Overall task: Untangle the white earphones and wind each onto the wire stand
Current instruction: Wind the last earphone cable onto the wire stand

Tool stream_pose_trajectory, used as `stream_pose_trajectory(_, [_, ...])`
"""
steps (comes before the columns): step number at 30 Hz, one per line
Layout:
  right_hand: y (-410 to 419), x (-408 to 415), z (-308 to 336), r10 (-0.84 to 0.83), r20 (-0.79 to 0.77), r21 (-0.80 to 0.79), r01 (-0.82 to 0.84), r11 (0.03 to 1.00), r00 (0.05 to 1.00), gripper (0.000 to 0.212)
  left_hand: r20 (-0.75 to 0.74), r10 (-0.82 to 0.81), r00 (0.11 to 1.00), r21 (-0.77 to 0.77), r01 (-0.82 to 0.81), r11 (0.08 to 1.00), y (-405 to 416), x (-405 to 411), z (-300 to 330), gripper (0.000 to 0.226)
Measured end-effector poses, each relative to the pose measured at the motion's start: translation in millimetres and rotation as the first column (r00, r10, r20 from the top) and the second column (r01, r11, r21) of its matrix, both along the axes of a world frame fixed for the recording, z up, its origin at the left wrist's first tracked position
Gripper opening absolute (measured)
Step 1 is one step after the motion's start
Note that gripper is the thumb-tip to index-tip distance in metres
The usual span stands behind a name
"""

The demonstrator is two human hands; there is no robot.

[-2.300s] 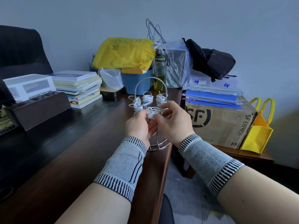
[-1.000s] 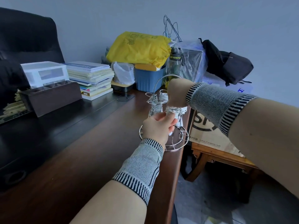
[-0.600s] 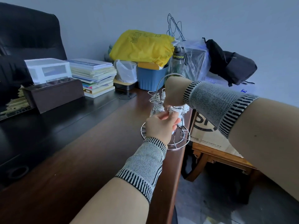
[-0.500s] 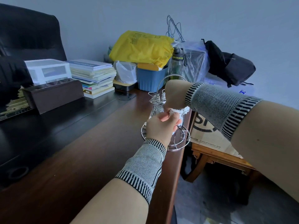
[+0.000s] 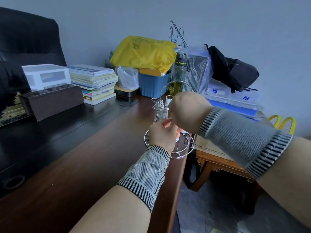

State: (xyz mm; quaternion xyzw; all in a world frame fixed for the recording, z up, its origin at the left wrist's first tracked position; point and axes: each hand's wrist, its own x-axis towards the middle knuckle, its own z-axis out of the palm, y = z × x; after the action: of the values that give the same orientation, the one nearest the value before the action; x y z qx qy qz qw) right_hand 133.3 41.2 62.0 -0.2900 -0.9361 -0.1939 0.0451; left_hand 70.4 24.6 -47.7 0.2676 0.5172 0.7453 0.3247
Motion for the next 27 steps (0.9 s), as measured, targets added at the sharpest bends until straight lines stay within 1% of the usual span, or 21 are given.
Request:
stream_pose_trajectory(2, [2.3, 3.3, -8.5, 0.028, -0.045, -0.032, -0.030, 0.999, 0.999, 0.017, 0.018, 0.007, 1.000, -0.009, -0.007, 1.000, -1.5, -0.1, -0.1, 0.008])
stream_pose_trajectory(4, [9.1, 2.4, -2.3, -0.041, -0.146, -0.169, 0.016, 0.986, 0.988, 0.019, 0.042, 0.002, 0.999, -0.004, -0.002, 1.000, -3.2, 2.1, 0.9, 0.009])
stream_pose_trajectory(6, [19.5, 5.6, 6.6, -0.113, -0.307, -0.349, -0.001, 0.937, 0.945, 0.018, 0.056, 0.004, 0.998, 0.006, -0.004, 1.000, -4.1, 3.1, 1.5, 0.010])
stream_pose_trajectory(7, [24.6, 7.5, 11.3, -0.148, -0.355, -0.424, -0.019, 0.905, 0.923, 0.017, 0.055, 0.003, 0.998, 0.011, -0.004, 1.000, -4.2, 2.9, 1.1, 0.010])
stream_pose_trajectory(8, [29.0, 9.1, 15.4, -0.171, -0.372, -0.470, -0.026, 0.882, 0.912, 0.016, 0.057, -0.001, 0.998, 0.014, 0.000, 1.000, -4.6, 2.8, 2.2, 0.010])
stream_pose_trajectory(10, [38.0, 12.4, 21.8, -0.189, -0.374, -0.485, -0.018, 0.874, 0.908, 0.015, 0.053, -0.006, 0.999, 0.016, 0.005, 1.000, -5.2, 2.8, 2.4, 0.009])
stream_pose_trajectory(14, [49.4, 26.6, 27.4, -0.198, -0.405, -0.418, 0.011, 0.908, 0.893, 0.014, 0.039, -0.008, 0.999, 0.012, 0.008, 1.000, -5.2, 0.9, 1.4, 0.006])
stream_pose_trajectory(17, [52.3, 47.1, 22.3, -0.263, -0.322, -0.475, 0.085, 0.876, 0.910, 0.014, 0.020, -0.004, 1.000, 0.014, 0.003, 1.000, -6.3, 0.5, 2.2, 0.007])
stream_pose_trajectory(18, [52.0, 52.9, 17.7, -0.300, -0.288, -0.521, 0.114, 0.846, 0.909, 0.016, 0.017, 0.003, 1.000, 0.016, -0.003, 1.000, -6.1, 0.6, 2.1, 0.008])
stream_pose_trajectory(19, [52.7, 57.1, 11.5, -0.333, -0.268, -0.600, 0.114, 0.792, 0.904, 0.015, 0.012, 0.010, 1.000, 0.013, -0.010, 1.000, -5.7, 0.5, 1.8, 0.008])
stream_pose_trajectory(20, [52.1, 59.3, 4.5, -0.369, -0.268, -0.709, 0.077, 0.701, 0.890, 0.013, 0.012, 0.016, 1.000, 0.009, -0.016, 1.000, -5.4, 0.3, 1.3, 0.008])
stream_pose_trajectory(21, [49.9, 60.3, -2.2, -0.398, -0.284, -0.811, 0.003, 0.585, 0.872, 0.010, 0.012, 0.019, 1.000, 0.003, -0.019, 1.000, -5.6, 0.6, 1.4, 0.008])
stream_pose_trajectory(22, [45.9, 59.5, -8.8, -0.420, -0.308, -0.876, -0.082, 0.476, 0.854, 0.009, 0.009, 0.019, 1.000, 0.001, -0.019, 1.000, -5.8, 0.7, 1.5, 0.008])
stream_pose_trajectory(23, [42.7, 58.2, -14.4, -0.430, -0.335, -0.900, -0.151, 0.409, 0.838, 0.010, 0.000, 0.019, 1.000, -0.002, -0.019, 1.000, -5.8, 0.7, 1.4, 0.009])
stream_pose_trajectory(24, [38.8, 56.9, -18.9, -0.433, -0.369, -0.899, -0.198, 0.391, 0.822, 0.011, -0.006, 0.018, 1.000, -0.004, -0.018, 1.000, -5.9, 1.2, 1.4, 0.010])
stream_pose_trajectory(25, [36.2, 55.3, -22.6, -0.421, -0.405, -0.882, -0.226, 0.414, 0.811, 0.012, -0.005, 0.017, 1.000, -0.007, -0.017, 1.000, -6.6, 2.1, 1.9, 0.012])
stream_pose_trajectory(26, [32.8, 54.3, -23.7, -0.392, -0.437, -0.851, -0.230, 0.473, 0.810, 0.011, 0.000, 0.018, 1.000, -0.008, -0.018, 1.000, -7.4, 2.5, 2.0, 0.012])
stream_pose_trajectory(27, [31.6, 54.2, -23.4, -0.351, -0.454, -0.803, -0.207, 0.559, 0.819, 0.008, 0.001, 0.020, 1.000, -0.006, -0.020, 1.000, -7.8, 2.2, 1.8, 0.011])
